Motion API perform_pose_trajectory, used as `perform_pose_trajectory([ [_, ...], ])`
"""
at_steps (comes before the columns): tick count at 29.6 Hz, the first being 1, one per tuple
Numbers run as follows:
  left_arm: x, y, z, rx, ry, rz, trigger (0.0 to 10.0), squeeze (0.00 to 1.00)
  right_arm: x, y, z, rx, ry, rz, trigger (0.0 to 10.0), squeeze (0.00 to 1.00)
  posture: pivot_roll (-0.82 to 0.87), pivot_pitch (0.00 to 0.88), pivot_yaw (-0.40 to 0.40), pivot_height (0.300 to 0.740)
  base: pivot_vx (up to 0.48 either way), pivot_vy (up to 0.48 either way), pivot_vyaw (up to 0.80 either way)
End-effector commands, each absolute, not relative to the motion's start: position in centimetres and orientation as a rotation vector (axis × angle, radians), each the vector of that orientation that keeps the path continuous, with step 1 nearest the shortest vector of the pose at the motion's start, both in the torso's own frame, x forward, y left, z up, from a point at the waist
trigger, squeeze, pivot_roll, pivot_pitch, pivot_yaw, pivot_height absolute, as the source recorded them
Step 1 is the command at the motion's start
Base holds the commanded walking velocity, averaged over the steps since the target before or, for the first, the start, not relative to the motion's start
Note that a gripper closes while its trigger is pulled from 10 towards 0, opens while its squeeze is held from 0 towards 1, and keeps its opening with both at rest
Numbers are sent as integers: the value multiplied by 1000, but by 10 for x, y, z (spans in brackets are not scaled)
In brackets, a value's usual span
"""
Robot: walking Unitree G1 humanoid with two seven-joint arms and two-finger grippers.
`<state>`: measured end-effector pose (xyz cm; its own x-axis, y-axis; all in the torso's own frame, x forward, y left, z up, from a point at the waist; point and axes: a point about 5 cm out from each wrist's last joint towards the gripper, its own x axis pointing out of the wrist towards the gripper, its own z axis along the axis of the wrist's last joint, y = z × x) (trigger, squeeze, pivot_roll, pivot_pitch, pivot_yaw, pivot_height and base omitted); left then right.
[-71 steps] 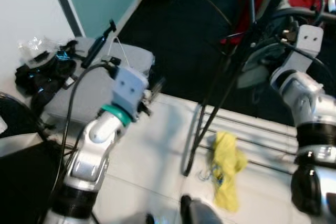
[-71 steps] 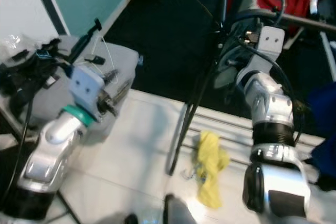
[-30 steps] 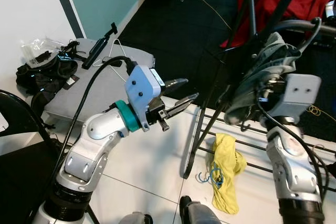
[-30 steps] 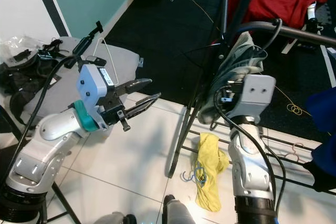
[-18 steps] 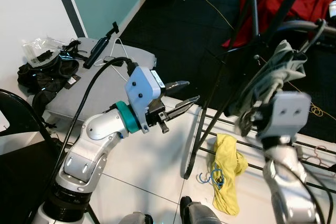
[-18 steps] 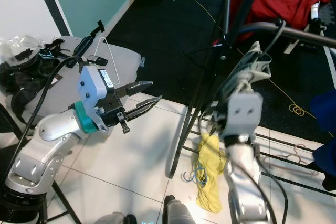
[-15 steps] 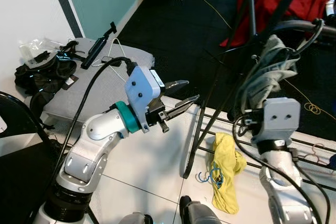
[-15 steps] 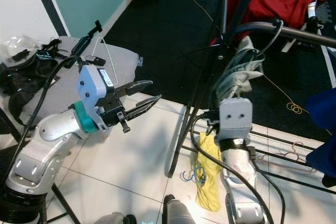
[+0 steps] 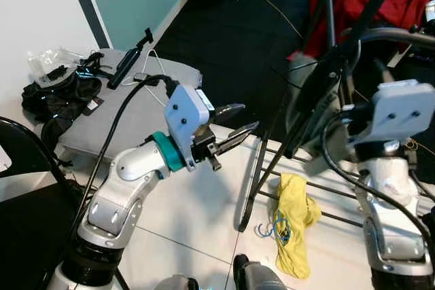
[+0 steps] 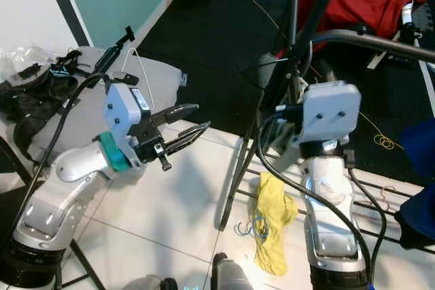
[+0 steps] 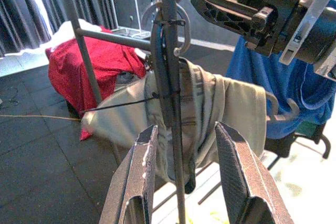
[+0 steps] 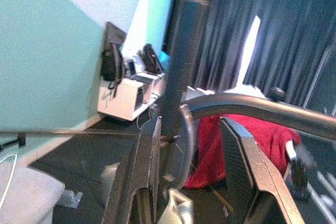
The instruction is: Hang hanger
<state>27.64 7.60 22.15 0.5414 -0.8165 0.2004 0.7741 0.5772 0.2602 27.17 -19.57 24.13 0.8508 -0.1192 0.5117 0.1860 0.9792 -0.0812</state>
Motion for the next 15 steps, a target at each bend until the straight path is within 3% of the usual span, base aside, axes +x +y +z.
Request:
perform_pose_trajectory([
  [1,277,75,219,152,-306,-956,10000,0,272,-205,234,-24,-465,-229,10000,0,-99,75,49,740,0,0,0],
  [4,276,75,218,153,-303,-953,10000,0,272,-205,218,33,-396,-289,10000,0,-100,81,51,740,0,0,0],
  [6,276,75,217,154,-298,-953,10000,0,266,-204,205,-84,-384,-321,10000,0,-101,86,52,740,0,0,0],
  [12,276,74,216,153,-296,-954,10000,0,261,-209,193,-174,-358,-353,10000,0,-105,91,53,740,0,0,0],
  [15,276,73,213,151,-287,-950,10000,0,260,-196,171,-188,-279,-199,10000,0,-112,96,59,740,0,0,0],
])
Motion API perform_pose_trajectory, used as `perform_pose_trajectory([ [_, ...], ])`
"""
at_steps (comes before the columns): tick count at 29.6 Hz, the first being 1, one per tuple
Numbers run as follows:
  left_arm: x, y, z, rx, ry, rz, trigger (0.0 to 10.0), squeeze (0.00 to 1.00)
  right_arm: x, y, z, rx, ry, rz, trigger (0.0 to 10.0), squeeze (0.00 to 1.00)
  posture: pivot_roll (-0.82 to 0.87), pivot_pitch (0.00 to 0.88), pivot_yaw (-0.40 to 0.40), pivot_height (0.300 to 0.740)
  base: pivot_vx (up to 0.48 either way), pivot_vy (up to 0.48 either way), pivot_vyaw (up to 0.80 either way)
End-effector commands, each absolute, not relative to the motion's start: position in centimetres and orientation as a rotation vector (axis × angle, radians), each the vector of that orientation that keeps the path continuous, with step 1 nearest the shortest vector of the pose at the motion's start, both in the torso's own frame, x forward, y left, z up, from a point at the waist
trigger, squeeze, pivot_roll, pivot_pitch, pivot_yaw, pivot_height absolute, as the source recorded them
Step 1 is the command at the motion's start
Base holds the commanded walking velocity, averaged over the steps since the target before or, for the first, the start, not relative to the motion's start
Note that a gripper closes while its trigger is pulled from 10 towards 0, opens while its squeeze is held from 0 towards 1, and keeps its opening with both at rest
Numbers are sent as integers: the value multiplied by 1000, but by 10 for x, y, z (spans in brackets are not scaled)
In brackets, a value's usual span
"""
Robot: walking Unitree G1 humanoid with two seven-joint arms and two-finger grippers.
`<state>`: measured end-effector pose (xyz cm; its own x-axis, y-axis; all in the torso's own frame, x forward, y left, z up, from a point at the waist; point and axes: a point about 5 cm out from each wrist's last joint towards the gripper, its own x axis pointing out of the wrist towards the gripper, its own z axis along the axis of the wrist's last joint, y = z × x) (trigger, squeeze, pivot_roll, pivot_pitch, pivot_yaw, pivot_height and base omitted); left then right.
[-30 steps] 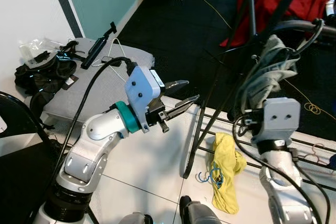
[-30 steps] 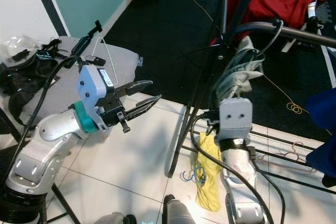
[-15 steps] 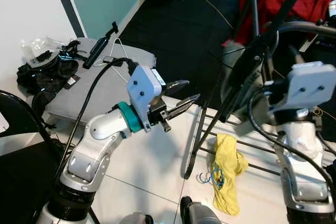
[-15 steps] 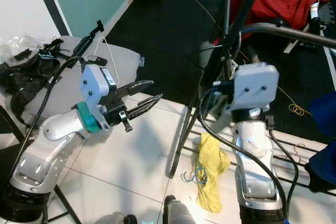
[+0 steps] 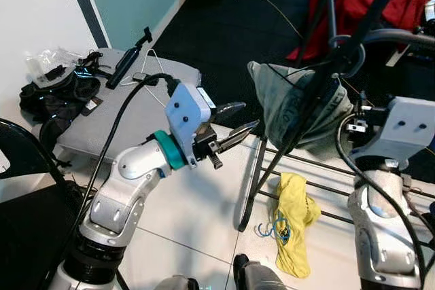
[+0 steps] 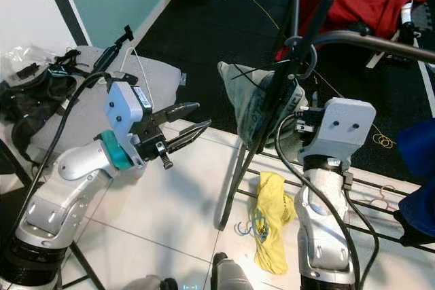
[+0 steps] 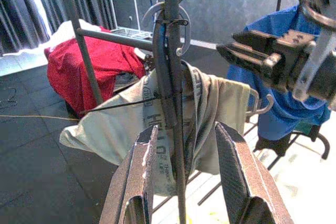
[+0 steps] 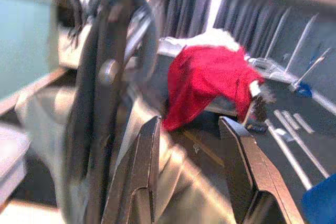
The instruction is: Hang hanger
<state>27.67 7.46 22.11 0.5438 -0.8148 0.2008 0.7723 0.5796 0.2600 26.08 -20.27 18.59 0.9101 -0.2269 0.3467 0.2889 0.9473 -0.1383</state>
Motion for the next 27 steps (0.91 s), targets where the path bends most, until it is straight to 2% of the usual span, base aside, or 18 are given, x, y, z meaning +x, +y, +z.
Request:
perform_pose_trajectory([
  [1,276,73,213,151,-287,-950,10000,0,260,-196,171,-188,-279,-199,10000,0,-112,96,59,740,0,0,0],
  [3,278,73,208,146,-272,-911,10000,0,256,-175,139,-190,-148,1,10000,0,-110,98,57,740,0,0,0],
  [5,278,73,208,146,-272,-911,10000,0,256,-175,139,-190,-148,1,10000,0,-110,98,57,740,0,0,0],
  [6,280,76,205,136,-262,-863,10000,0,253,-165,123,-223,-85,99,10000,0,-99,99,48,740,0,0,0],
  [8,280,76,205,136,-262,-863,10000,0,253,-165,123,-223,-85,99,10000,0,-99,99,48,740,0,0,0],
  [9,282,80,203,126,-255,-810,10000,0,248,-156,113,-285,-60,199,10000,0,-95,101,44,740,0,0,0],
  [10,282,80,203,126,-255,-810,10000,0,248,-156,113,-285,-60,199,10000,0,-95,101,44,740,0,0,0],
  [12,285,89,196,113,-226,-703,10000,0,247,-141,107,-277,-42,290,10000,0,-89,102,40,740,0,0,0],
  [27,293,103,174,125,-152,-483,10000,0,281,-146,116,-75,-62,160,10000,0,-65,89,35,740,0,0,0],
])
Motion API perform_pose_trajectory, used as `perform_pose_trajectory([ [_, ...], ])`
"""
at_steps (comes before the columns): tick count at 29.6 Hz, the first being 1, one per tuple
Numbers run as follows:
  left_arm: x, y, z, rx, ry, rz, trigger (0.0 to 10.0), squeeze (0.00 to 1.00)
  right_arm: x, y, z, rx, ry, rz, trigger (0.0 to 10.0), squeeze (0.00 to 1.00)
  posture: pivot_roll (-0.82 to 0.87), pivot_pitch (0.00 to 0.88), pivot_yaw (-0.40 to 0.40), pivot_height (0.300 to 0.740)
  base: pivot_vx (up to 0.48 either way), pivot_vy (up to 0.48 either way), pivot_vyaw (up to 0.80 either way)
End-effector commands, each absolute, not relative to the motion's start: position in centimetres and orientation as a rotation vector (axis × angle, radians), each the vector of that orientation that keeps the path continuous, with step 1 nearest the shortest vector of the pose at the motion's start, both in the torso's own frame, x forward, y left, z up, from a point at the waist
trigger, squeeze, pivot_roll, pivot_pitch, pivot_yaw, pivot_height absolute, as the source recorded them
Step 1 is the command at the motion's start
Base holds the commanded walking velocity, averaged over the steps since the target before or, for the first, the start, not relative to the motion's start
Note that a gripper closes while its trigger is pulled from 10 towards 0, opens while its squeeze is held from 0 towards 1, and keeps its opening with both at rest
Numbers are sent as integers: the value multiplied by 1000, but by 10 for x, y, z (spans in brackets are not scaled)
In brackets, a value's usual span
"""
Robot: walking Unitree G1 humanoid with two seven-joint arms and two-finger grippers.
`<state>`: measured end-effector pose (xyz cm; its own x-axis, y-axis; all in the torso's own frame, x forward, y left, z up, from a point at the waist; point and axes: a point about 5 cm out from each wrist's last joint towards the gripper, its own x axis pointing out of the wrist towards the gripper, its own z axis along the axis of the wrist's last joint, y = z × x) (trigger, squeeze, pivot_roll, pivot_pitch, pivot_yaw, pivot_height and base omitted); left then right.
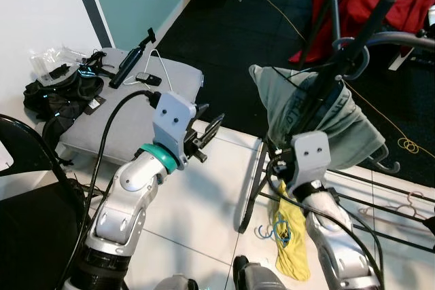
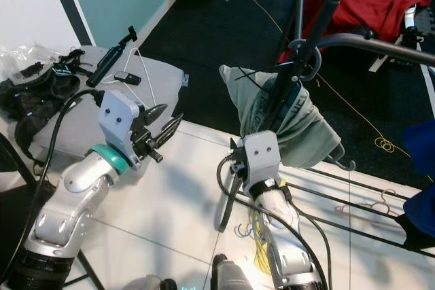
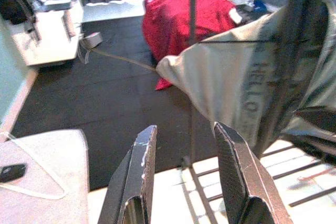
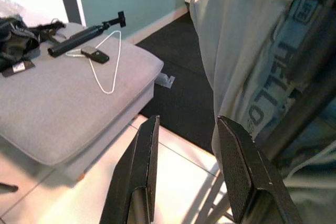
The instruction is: Hang hanger
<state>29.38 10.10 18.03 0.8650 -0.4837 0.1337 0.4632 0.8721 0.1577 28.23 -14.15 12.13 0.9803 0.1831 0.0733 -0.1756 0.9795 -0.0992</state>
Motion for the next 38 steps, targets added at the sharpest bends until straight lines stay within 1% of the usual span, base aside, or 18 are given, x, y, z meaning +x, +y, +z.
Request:
perform_pose_trajectory([
  [1,292,105,171,116,-139,-470,10000,0,283,-146,117,-71,-67,158,10000,0,-64,90,35,740,0,0,0],
  [6,290,106,167,112,-124,-459,10000,0,284,-145,118,-72,-73,160,10000,0,-63,92,34,740,0,0,0],
  [13,290,106,168,114,-129,-448,10000,0,285,-145,117,-69,-74,156,10000,0,-63,91,35,740,-283,0,0],
  [24,292,104,170,119,-144,-446,10000,0,285,-147,115,-68,-69,151,10000,0,-61,85,36,740,-363,0,0],
  [38,292,106,172,122,-150,-440,10000,0,285,-147,111,-74,-61,154,10000,0,-60,72,36,740,-438,0,0],
])
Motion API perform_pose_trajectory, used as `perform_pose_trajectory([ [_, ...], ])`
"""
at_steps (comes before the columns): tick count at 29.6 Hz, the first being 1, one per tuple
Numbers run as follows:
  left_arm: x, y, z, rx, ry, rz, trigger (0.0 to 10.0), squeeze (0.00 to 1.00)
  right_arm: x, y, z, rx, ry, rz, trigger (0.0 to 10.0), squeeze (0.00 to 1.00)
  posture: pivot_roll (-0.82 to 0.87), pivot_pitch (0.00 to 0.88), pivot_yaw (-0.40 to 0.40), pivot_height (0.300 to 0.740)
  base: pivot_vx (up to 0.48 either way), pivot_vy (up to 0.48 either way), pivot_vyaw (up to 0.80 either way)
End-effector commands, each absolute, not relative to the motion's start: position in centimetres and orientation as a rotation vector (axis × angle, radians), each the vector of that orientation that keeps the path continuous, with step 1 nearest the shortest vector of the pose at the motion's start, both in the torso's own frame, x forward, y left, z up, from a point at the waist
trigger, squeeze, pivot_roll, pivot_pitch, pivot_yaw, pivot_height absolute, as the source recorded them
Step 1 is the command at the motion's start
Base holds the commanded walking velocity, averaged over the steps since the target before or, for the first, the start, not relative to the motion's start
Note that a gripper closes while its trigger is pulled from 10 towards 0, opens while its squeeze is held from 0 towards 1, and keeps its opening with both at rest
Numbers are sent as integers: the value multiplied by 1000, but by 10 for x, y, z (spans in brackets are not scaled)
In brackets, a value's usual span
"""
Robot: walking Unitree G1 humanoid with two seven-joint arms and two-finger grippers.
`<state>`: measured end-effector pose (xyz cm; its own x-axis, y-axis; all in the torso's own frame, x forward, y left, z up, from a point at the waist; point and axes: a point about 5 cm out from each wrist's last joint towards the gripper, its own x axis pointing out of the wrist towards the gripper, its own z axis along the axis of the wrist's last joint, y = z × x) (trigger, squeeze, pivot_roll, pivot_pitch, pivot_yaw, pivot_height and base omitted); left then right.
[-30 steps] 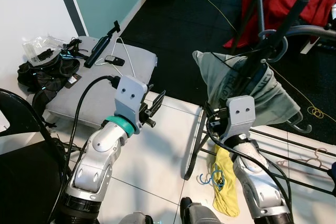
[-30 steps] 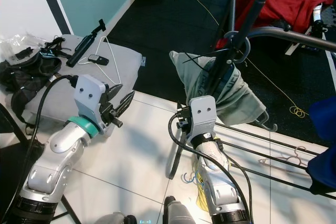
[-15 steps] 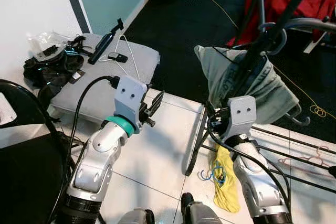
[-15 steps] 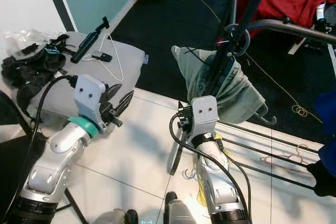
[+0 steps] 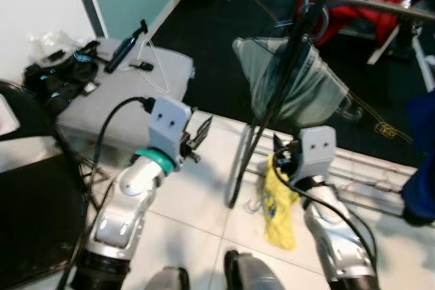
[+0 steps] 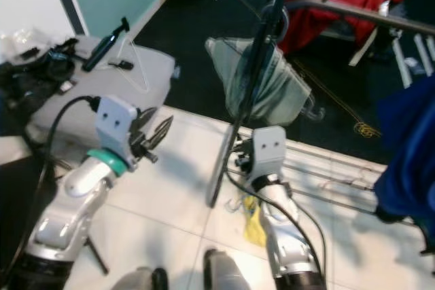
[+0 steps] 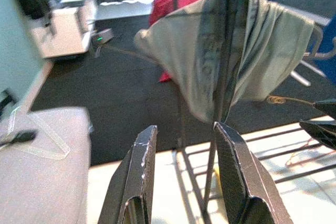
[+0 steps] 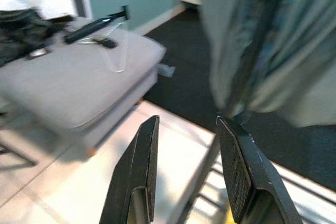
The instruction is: Hang hanger
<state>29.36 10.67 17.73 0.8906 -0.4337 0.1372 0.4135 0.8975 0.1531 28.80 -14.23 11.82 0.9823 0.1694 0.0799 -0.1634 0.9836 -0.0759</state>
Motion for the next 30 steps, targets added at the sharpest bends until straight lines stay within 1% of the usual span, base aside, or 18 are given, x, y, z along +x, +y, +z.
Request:
perform_pose_trajectory([
  [1,292,106,172,122,-150,-440,10000,0,285,-147,111,-74,-61,154,10000,0,-60,72,36,740,-469,0,0],
  [9,293,107,170,126,-149,-433,10000,0,287,-147,113,-85,-75,164,10000,0,-64,55,36,740,-469,0,0],
  [16,295,108,171,129,-158,-423,10000,0,293,-145,119,-84,-97,174,10000,0,-64,56,34,740,-470,0,0],
  [30,296,109,172,129,-160,-421,10000,0,292,-144,118,-77,-92,173,10000,0,-60,64,36,740,-470,0,0],
])
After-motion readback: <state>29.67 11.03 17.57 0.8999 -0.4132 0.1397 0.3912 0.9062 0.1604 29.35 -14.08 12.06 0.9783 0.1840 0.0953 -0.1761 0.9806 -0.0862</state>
